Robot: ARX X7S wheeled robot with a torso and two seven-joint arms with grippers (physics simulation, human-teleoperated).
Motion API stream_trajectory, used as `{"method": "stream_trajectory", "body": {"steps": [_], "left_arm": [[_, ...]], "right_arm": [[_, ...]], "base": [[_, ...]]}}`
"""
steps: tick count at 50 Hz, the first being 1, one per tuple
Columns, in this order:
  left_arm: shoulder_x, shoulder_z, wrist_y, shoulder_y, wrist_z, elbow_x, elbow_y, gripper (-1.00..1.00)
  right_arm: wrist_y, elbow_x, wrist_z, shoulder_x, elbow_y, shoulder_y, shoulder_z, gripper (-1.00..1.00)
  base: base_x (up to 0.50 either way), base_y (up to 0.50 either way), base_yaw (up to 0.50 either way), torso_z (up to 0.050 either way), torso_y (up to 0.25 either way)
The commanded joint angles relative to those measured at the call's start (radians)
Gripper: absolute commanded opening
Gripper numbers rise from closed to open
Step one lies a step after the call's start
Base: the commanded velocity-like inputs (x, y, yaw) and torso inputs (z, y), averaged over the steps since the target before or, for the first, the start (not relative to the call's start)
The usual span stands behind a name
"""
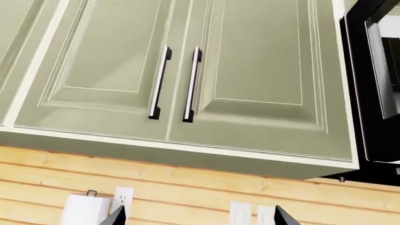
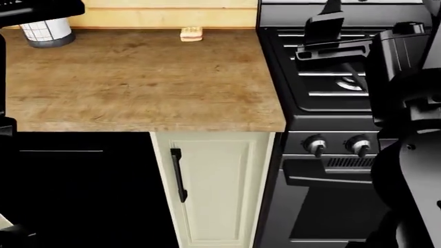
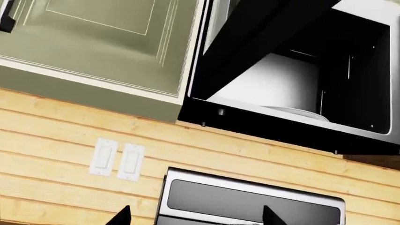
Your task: Close the microwave door
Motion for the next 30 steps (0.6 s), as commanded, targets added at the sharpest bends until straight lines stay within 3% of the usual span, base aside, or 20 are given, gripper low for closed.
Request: {"method": "stream_trajectory", "body": {"steps": [1,30], "left_arm": [[0.006,-0.021,-0.076,-0.070,-0.026,-0.040,0.001,1.00],[0.001,0.005,-0.050,-0.045,-0.082,-0.055,0.010,1.00]], "right_arm": [[0.022,0.010,-0.005,-0.006,0.005,0.047,0.005,1.00],[0.042,0.030,-0.004,0.007,-0.012,0.062,0.019,1.00]], "base": [[0.38,0.00,0.00,0.000,0.000],[0.43,0.00,0.00,0.000,0.000]]}}
